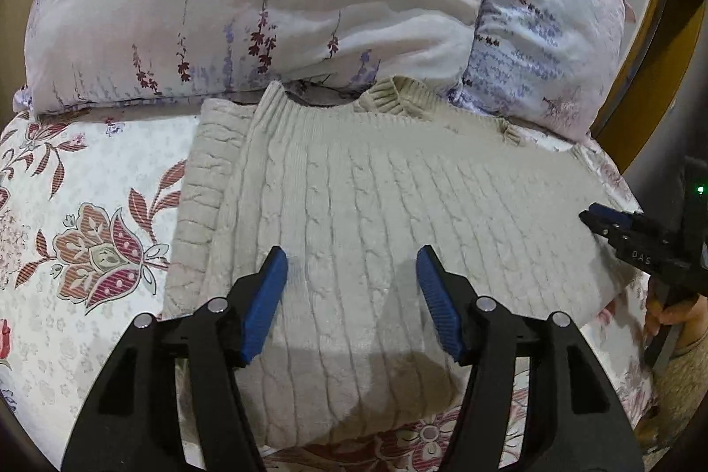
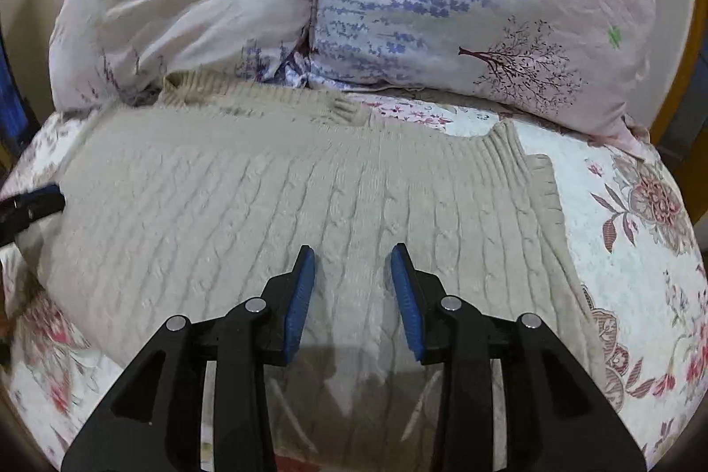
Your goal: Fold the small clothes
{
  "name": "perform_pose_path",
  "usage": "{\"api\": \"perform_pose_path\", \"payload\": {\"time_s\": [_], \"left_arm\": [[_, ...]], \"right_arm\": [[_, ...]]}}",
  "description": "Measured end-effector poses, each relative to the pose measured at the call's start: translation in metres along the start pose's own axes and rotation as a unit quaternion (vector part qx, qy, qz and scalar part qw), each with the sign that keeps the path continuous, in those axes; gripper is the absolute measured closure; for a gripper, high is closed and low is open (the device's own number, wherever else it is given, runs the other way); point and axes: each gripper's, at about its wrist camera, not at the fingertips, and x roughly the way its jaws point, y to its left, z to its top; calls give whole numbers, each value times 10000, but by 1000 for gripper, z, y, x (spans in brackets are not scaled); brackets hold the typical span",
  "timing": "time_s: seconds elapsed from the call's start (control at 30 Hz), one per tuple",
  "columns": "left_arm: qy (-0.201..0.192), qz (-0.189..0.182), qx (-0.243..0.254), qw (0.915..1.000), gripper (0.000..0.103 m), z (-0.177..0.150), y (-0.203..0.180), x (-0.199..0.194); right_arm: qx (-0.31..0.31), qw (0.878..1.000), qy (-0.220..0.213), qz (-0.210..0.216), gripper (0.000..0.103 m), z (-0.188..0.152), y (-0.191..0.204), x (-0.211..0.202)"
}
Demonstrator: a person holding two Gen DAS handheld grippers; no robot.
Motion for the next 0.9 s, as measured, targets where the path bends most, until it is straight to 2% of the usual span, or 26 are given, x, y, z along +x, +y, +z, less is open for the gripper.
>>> {"api": "perform_pose_path", "payload": {"time_s": [0.1,0.2,0.33,0.43,0.53,0.6,0.63,0.7,0.9], "left_arm": [[-245,-342,-590,9974,32,7,21,-14],[-436,-443,-1221,9906,27,16,49,-26],[-368,-609,-2015,9769,27,20,86,-26],[-293,-678,-2399,9680,27,20,104,-21],[-234,-827,-2614,9614,27,19,111,-14],[-157,-927,-2739,9571,27,19,112,-7],[-97,-982,-2821,9543,27,18,113,-3],[-3,-1083,-2939,9497,27,16,114,4],[11,-1114,-2952,9489,27,19,110,8]], "right_arm": [[99,9995,-185,242,65,4,4,-6],[3,9986,-283,440,65,10,18,-6],[-83,9974,-289,653,65,16,40,0],[-126,9963,-295,798,63,27,58,3],[-170,9960,-321,810,51,34,70,6],[-291,9970,-139,702,50,38,79,16],[-359,9974,101,619,49,37,84,26],[-568,9976,-15,392,49,32,92,28],[-530,9976,5,441,49,33,91,28]]}}
